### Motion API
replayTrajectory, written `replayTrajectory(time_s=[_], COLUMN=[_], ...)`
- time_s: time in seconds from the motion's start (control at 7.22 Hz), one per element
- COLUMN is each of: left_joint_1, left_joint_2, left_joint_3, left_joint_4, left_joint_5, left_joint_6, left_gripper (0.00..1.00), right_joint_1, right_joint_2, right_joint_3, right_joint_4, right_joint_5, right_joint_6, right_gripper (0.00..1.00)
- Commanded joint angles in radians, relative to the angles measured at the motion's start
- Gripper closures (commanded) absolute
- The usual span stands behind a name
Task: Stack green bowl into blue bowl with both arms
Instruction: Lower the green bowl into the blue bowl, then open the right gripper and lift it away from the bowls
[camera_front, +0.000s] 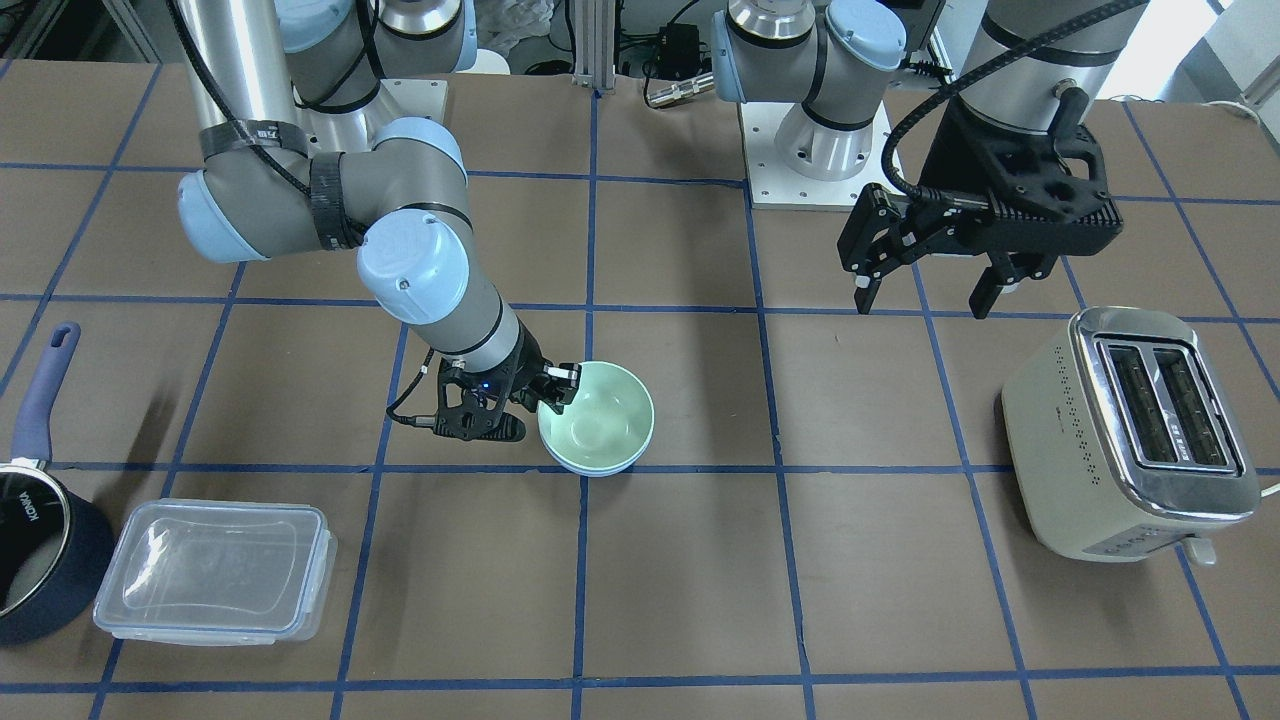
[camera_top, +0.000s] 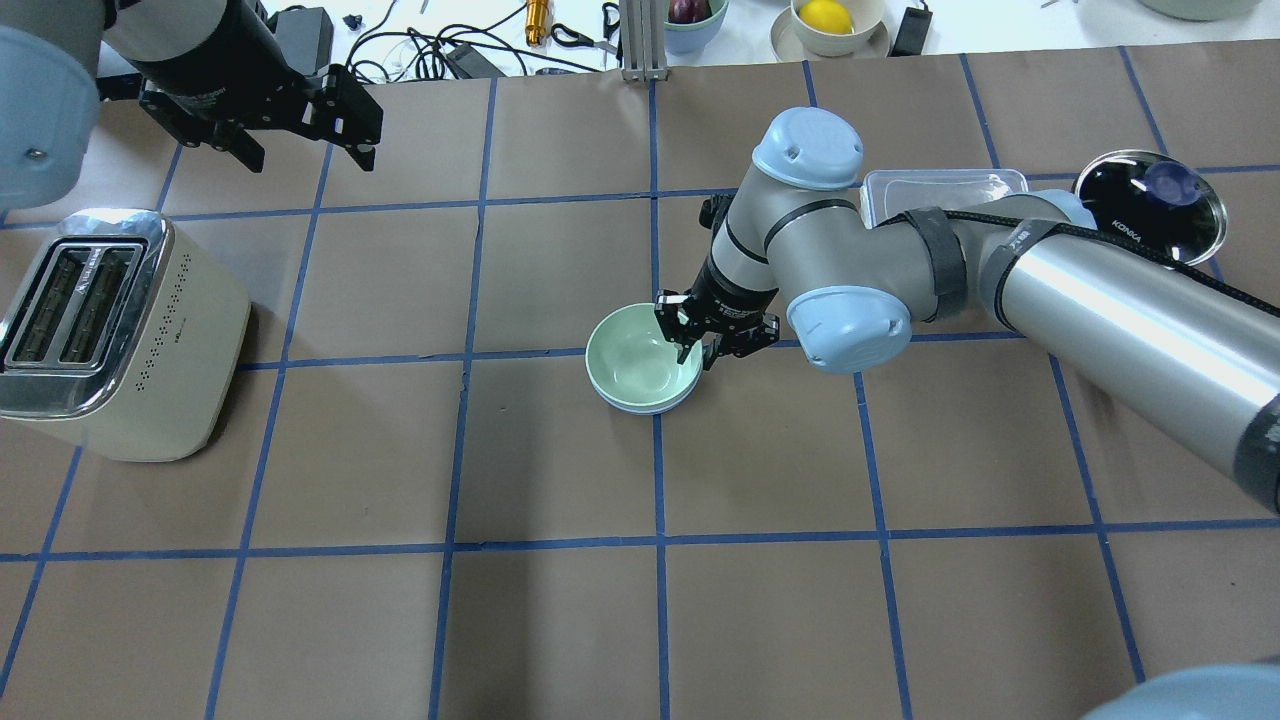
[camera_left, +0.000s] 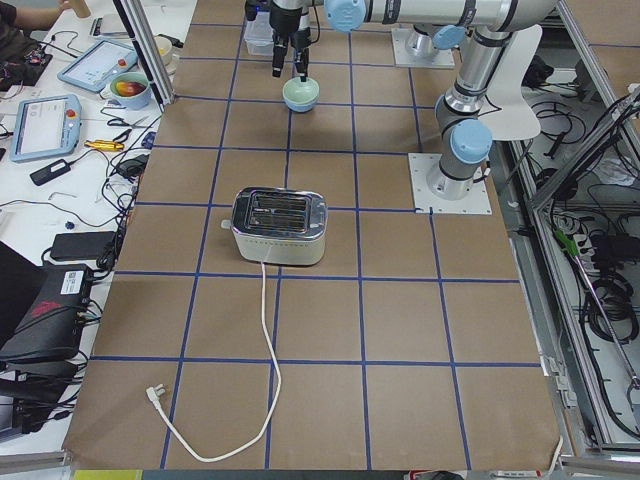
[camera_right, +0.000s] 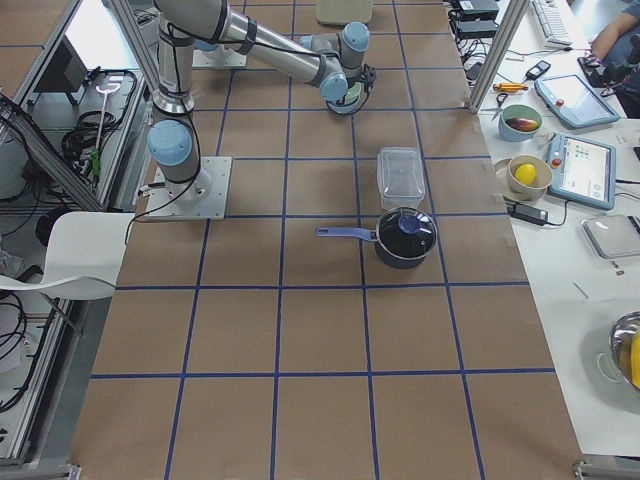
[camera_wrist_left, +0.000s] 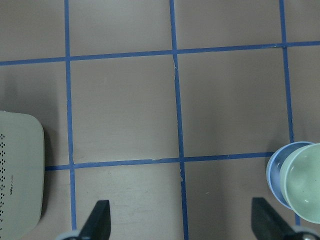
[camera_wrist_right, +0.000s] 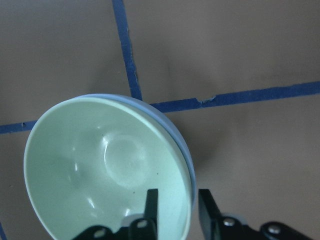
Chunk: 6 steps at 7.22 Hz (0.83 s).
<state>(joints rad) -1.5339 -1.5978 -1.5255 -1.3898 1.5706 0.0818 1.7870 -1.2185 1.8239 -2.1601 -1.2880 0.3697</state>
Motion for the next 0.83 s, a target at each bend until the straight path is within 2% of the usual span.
replayTrajectory(time_s=[0.0, 0.14, 0.42, 0.55, 0.69], left_joint_1=[0.000, 0.000, 0.000, 0.000, 0.000], left_joint_2=[0.001, 0.001, 0.005, 0.007, 0.007], left_joint_3=[-0.001, -0.002, -0.010, -0.013, -0.012], left_joint_4=[0.000, 0.000, 0.000, 0.002, 0.002], left_joint_5=[0.000, 0.000, 0.000, 0.000, 0.000], left_joint_6=[0.001, 0.001, -0.001, -0.001, -0.001], left_gripper=[0.00, 0.00, 0.00, 0.00, 0.00], right_joint_1=[-0.021, -0.032, -0.067, -0.075, -0.102], right_joint_2=[-0.012, -0.038, -0.091, -0.111, -0.152], right_joint_3=[-0.052, -0.136, -0.353, -0.432, -0.445], right_joint_4=[0.017, 0.145, 0.462, 0.583, 0.661], right_joint_5=[-0.028, -0.081, -0.096, -0.173, -0.232], right_joint_6=[-0.018, -0.026, -0.073, -0.140, -0.237], right_gripper=[0.00, 0.00, 0.00, 0.00, 0.00])
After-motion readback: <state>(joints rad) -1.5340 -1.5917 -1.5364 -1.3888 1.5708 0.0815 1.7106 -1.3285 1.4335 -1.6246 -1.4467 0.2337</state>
